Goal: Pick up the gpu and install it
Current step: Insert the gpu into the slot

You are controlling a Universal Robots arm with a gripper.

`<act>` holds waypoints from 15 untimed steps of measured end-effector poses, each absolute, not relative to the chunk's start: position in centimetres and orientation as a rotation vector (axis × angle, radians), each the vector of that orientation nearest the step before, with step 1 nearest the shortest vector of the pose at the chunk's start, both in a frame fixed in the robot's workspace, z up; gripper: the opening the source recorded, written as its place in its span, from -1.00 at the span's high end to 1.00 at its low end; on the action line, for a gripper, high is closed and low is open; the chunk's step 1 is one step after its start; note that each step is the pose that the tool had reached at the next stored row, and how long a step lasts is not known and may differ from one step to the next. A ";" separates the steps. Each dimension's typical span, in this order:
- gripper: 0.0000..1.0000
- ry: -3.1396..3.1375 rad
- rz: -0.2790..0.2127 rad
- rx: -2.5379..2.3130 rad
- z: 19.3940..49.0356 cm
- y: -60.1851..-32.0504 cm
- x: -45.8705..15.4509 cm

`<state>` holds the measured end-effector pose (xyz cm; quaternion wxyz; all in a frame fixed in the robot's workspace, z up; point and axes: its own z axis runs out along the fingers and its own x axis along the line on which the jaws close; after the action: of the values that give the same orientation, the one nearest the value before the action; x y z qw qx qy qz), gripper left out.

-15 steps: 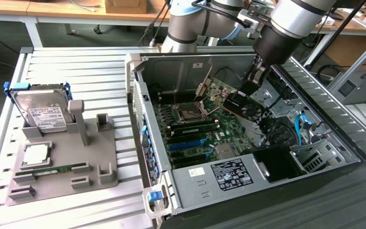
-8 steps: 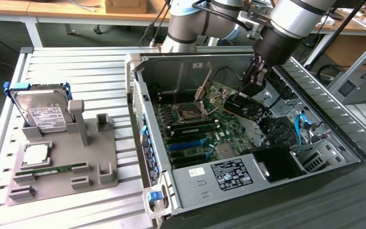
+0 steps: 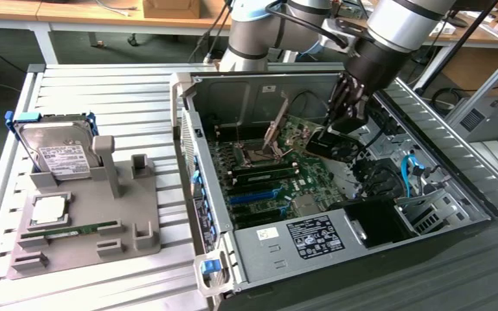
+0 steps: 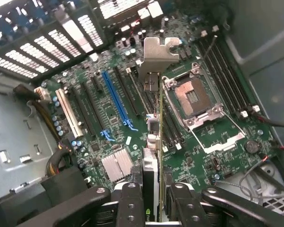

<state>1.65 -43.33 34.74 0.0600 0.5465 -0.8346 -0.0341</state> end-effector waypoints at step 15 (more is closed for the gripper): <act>0.47 -2.266 -0.079 1.986 34.6 -43.3 1.6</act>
<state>1.65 -43.34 34.64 0.0634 0.6576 -0.7502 -0.0263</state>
